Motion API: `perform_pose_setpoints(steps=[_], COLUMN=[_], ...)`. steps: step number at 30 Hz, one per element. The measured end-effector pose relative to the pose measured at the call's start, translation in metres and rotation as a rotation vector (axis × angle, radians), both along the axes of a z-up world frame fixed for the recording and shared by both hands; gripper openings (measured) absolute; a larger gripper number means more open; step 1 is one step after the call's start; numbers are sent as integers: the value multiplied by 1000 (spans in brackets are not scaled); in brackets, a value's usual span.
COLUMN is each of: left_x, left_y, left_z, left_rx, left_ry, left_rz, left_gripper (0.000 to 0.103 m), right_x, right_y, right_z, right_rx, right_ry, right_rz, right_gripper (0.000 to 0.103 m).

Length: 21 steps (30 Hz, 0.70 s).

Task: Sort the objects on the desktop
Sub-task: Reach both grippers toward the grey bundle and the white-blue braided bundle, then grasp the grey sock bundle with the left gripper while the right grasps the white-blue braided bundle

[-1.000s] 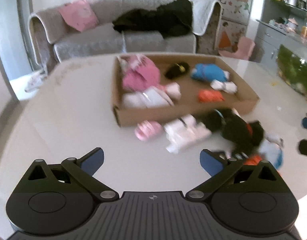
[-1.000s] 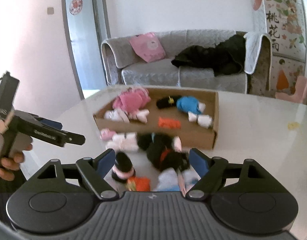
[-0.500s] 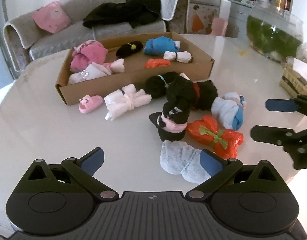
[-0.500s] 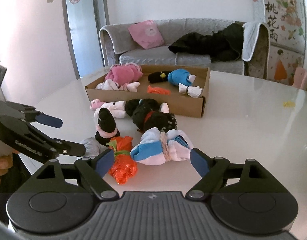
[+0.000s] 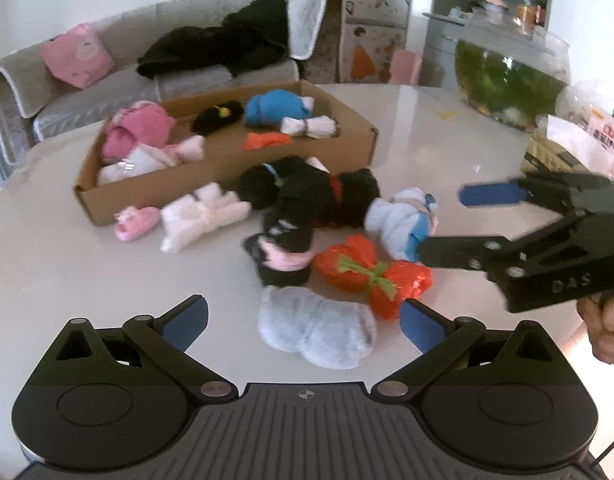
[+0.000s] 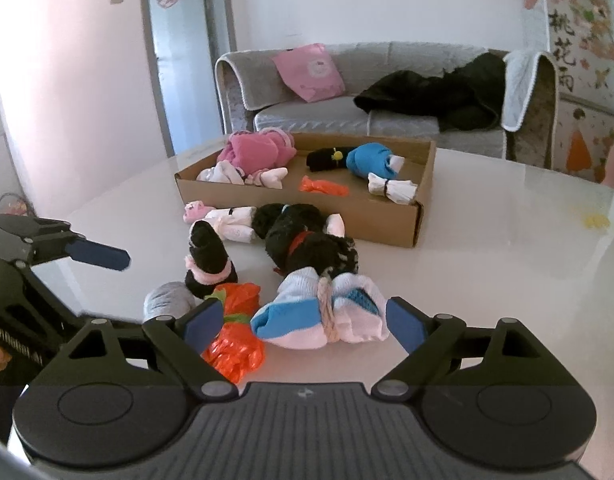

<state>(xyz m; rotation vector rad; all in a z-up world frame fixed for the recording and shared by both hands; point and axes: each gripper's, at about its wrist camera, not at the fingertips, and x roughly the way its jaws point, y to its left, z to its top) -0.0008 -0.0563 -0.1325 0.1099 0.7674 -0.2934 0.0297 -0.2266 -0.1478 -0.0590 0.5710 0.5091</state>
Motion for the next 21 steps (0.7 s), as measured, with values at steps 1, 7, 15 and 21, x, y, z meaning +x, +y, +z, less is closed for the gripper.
perform_pose_setpoints(steps=[1, 7, 15, 21], left_x=[2, 12, 17, 13], left_y=[-4, -16, -8, -9], left_z=[-4, -24, -35, -36], left_rx=[3, 28, 19, 19], left_ry=[1, 18, 25, 9], left_rz=[-11, -50, -33, -44], left_gripper=[103, 102, 98, 98], right_x=[3, 21, 29, 21], right_y=[0, 4, 8, 7], right_z=[-1, -7, -15, -16], right_rx=[-8, -49, -28, -21], right_ry=[-1, 19, 54, 50], right_rz=[10, 47, 28, -11], right_gripper=[87, 90, 90, 93])
